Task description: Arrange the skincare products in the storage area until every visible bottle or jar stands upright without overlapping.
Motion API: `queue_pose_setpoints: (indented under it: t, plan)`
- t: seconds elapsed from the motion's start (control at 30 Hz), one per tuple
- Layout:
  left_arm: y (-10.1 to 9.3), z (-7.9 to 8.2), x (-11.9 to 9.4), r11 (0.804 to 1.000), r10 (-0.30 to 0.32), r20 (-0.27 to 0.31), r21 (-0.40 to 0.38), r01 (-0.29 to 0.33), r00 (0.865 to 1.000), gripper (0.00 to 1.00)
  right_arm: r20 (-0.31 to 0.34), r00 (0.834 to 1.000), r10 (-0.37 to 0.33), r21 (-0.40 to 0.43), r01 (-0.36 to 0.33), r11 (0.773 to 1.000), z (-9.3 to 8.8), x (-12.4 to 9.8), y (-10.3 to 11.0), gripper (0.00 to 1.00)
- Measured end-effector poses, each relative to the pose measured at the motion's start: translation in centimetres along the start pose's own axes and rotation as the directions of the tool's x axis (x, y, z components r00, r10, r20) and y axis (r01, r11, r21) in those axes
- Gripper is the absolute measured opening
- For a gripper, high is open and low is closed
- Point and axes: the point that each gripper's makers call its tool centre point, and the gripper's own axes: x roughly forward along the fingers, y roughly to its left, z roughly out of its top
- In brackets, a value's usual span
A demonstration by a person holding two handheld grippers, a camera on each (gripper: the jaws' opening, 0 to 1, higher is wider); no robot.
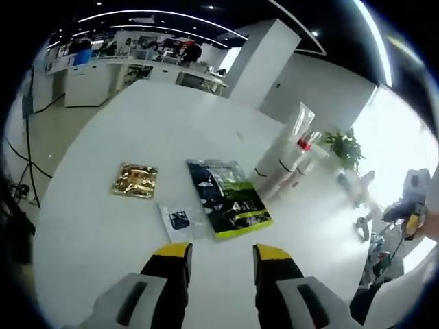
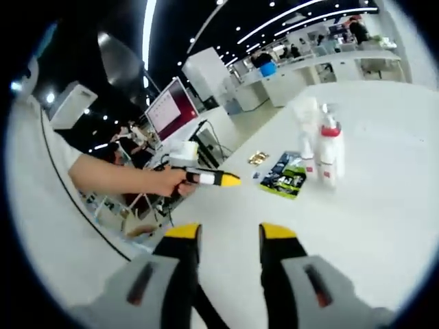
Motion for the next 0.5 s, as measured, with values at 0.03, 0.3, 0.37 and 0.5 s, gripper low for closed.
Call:
queue_pose_setpoints:
  t: [0.03, 0.3, 0.37, 0.5]
  plan:
    - [-0.4, -0.2, 0.6, 1.0, -0.011, -0.019, 0.019, 0.011, 1.0, 0.44, -0.002, 1.0, -0.015, 0.004, 0.015, 1.0, -0.2, -0.3, -0.3, 0.35]
    - [-1.0, 0.9, 3.1, 0.998, -0.053, 0.003, 0.022, 0.053, 0.999, 0.52, 0.005, 0.998, -0.058, 0.041, 0.058, 0.998, -0.3, -1.0, -1.4, 0.35]
    - [-0.8, 1.1, 3.6, 0.999, -0.049, 0.001, 0.016, 0.049, 0.999, 0.58, 0.0, 0.998, -0.061, 0.04, 0.061, 0.997, -0.4, -0.9, -1.5, 0.35]
    - [0.5, -0.6, 3.9, 0.999, -0.016, -0.087, 0.027, 0.018, 0.996, 0.59, -0.016, 0.998, -0.056, 0.034, 0.056, 0.998, -0.3, -0.6, -1.6, 0.35]
